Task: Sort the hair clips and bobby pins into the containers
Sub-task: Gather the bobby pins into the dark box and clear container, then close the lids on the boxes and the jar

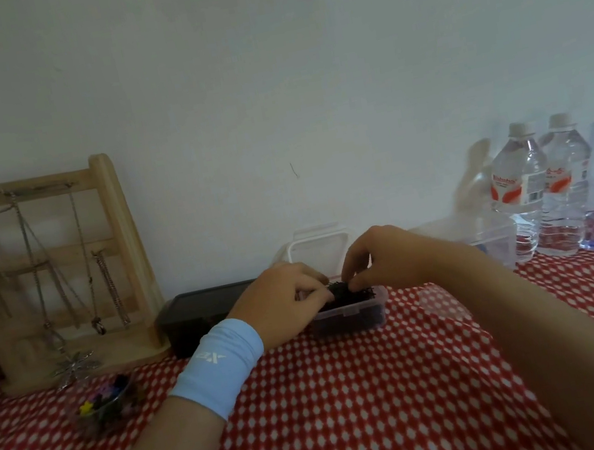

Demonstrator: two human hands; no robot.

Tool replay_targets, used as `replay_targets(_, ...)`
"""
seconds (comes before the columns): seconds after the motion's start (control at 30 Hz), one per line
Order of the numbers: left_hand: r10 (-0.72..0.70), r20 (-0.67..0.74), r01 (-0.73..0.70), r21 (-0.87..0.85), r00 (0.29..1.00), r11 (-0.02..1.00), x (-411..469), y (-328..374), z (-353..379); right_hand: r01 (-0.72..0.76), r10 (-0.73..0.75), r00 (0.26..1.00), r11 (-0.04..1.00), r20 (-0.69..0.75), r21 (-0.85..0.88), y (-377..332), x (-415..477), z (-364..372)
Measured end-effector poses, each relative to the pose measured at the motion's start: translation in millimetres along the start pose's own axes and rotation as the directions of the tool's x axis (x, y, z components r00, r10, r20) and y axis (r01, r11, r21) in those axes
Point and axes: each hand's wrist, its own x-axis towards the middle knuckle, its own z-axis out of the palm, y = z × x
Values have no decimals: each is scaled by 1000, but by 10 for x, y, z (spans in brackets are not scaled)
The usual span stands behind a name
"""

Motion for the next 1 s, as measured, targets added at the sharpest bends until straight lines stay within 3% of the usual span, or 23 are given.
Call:
replay_targets(0.07, -56, 31, 59, -137, 998, 989, 5, 23, -8, -27, 27, 997, 1000, -77, 3, 44, -10, -27)
replay_targets(0.13, -69, 16, 71, -164, 997, 984, 12, 20, -7, -34, 42, 984, 998, -175, 46, 73, 0, -18)
replay_targets(0.23, -67, -150, 48, -127, 986, 991, 36, -33, -12, -90, 106, 943, 994, -316, 67, 108, 76, -9)
replay_targets(0.33, -65, -287, 36, -105, 956, 994, 58, -125, -42, -200, 230, 940, 970, -252, 139, 97, 171, -15)
replay_targets(0.43, -128, -287, 99, -113, 949, 989, 67, -208, -37, -232, 289, 947, 918, -142, 321, 31, 193, 18)
replay_targets(0.57, -190, -216, 134, -250, 958, 959, 50, -153, -33, -158, 277, 932, 892, -236, 424, -16, 107, 32)
replay_targets(0.63, -191, -197, 127, -299, 962, 946, 47, -99, -43, -104, 225, 937, 910, -268, 401, -23, 42, -24)
replay_targets(0.7, -167, -185, 110, -285, 968, 952, 55, -56, -60, -93, 164, 969, 934, -182, 345, -38, -38, -62)
replay_targets(0.83, -100, 0, 100, -15, 995, 995, 32, -21, -72, -87, 86, 996, 996, 38, 24, -78, -183, 58)
replay_targets(1.0, -80, 146, 49, 206, 986, 977, 8, 47, -42, -61, 68, 997, 990, 46, -128, -46, -262, 187)
